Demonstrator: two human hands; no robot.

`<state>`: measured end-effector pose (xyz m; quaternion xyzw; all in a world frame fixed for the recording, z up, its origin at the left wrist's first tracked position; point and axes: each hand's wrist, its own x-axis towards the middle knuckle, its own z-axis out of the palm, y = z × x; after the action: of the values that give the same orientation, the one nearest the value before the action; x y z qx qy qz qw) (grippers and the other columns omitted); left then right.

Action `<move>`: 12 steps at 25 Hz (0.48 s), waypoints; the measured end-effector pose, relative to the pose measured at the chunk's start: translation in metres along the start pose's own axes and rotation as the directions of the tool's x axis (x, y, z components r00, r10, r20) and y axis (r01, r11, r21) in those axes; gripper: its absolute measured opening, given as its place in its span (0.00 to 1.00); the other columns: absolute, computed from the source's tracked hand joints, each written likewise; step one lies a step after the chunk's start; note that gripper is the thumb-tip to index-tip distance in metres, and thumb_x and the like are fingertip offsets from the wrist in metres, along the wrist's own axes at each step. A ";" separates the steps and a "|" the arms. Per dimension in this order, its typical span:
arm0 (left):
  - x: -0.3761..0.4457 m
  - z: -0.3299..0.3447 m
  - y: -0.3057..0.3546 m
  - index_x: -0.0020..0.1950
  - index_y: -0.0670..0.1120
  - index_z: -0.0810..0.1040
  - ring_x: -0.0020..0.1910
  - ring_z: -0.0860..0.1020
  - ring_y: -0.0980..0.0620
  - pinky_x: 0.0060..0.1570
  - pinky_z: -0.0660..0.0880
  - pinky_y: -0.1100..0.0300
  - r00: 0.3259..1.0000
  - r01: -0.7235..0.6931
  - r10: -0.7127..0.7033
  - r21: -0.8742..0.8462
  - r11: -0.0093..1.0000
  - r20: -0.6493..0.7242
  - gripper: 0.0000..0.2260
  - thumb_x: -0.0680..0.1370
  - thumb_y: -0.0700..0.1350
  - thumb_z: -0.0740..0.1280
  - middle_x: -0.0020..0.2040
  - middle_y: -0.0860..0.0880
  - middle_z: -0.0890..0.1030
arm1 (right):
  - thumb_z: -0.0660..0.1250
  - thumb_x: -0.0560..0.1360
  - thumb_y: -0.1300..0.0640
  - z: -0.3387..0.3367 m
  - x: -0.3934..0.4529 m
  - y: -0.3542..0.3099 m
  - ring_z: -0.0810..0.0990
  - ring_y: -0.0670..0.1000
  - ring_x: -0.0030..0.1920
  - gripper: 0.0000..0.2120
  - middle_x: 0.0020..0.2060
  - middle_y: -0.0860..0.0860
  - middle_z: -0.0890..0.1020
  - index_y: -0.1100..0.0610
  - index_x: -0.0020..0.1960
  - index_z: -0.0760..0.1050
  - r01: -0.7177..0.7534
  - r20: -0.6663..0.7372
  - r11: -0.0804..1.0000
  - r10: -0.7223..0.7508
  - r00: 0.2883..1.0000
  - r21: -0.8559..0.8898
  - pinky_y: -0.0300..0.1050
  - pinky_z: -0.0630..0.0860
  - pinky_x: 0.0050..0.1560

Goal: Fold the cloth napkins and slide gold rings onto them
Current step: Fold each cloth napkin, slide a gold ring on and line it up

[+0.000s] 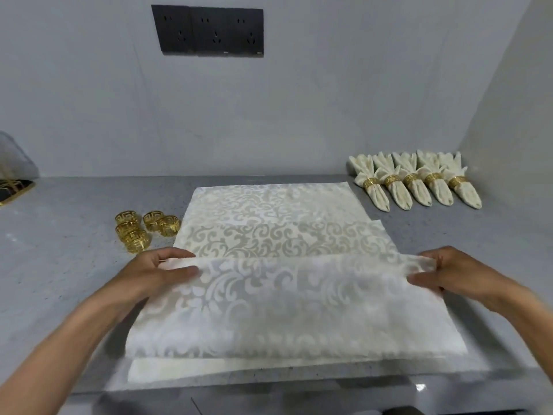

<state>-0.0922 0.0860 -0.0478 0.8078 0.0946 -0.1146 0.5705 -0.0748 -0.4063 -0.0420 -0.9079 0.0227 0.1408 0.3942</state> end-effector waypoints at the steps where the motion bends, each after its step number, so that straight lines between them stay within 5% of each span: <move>1: 0.009 -0.001 -0.008 0.54 0.52 0.83 0.48 0.85 0.45 0.52 0.80 0.48 0.999 0.032 -0.032 -0.020 0.999 -0.001 0.26 0.58 0.48 0.85 0.52 0.48 0.85 | 0.75 0.73 0.58 0.002 0.012 0.006 0.77 0.48 0.28 0.08 0.29 0.51 0.81 0.63 0.41 0.81 -0.055 -0.072 0.998 0.058 0.996 0.044 0.41 0.71 0.34; 4: 0.020 -0.002 -0.023 0.56 0.49 0.80 0.44 0.85 0.45 0.48 0.81 0.46 0.992 0.020 -0.024 -0.033 0.999 -0.122 0.23 0.65 0.39 0.81 0.51 0.46 0.86 | 0.75 0.72 0.61 0.009 0.032 0.019 0.71 0.52 0.28 0.15 0.28 0.58 0.74 0.74 0.43 0.76 -0.144 -0.108 0.989 0.148 0.983 0.045 0.40 0.68 0.28; 7: 0.033 0.000 -0.026 0.57 0.53 0.76 0.40 0.85 0.46 0.38 0.79 0.53 0.975 -0.014 0.003 -0.048 0.999 -0.221 0.20 0.71 0.40 0.78 0.46 0.47 0.86 | 0.72 0.73 0.63 0.016 0.046 0.018 0.69 0.50 0.24 0.14 0.24 0.55 0.72 0.65 0.33 0.72 -0.131 -0.273 0.989 0.145 0.951 0.068 0.39 0.66 0.29; 10: 0.053 0.000 -0.027 0.55 0.60 0.72 0.39 0.84 0.47 0.39 0.79 0.52 0.976 -0.074 0.107 0.173 0.982 -0.189 0.21 0.72 0.40 0.76 0.43 0.50 0.85 | 0.72 0.73 0.58 0.021 0.068 0.012 0.71 0.51 0.27 0.15 0.25 0.52 0.72 0.62 0.32 0.72 -0.091 -0.460 0.996 0.078 0.884 -0.006 0.44 0.64 0.33; 12: 0.068 0.003 -0.027 0.50 0.55 0.76 0.34 0.78 0.48 0.35 0.73 0.55 0.921 -0.143 0.233 0.284 0.948 -0.311 0.14 0.72 0.40 0.76 0.39 0.47 0.80 | 0.71 0.74 0.58 0.024 0.080 0.005 0.71 0.53 0.30 0.15 0.26 0.54 0.73 0.61 0.32 0.72 -0.094 -0.522 0.995 0.067 0.850 -0.025 0.46 0.64 0.34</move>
<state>-0.0353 0.0937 -0.0933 0.8875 0.0977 0.0715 0.4447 -0.0050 -0.3867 -0.0834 -0.9199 0.1630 -0.0928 0.3444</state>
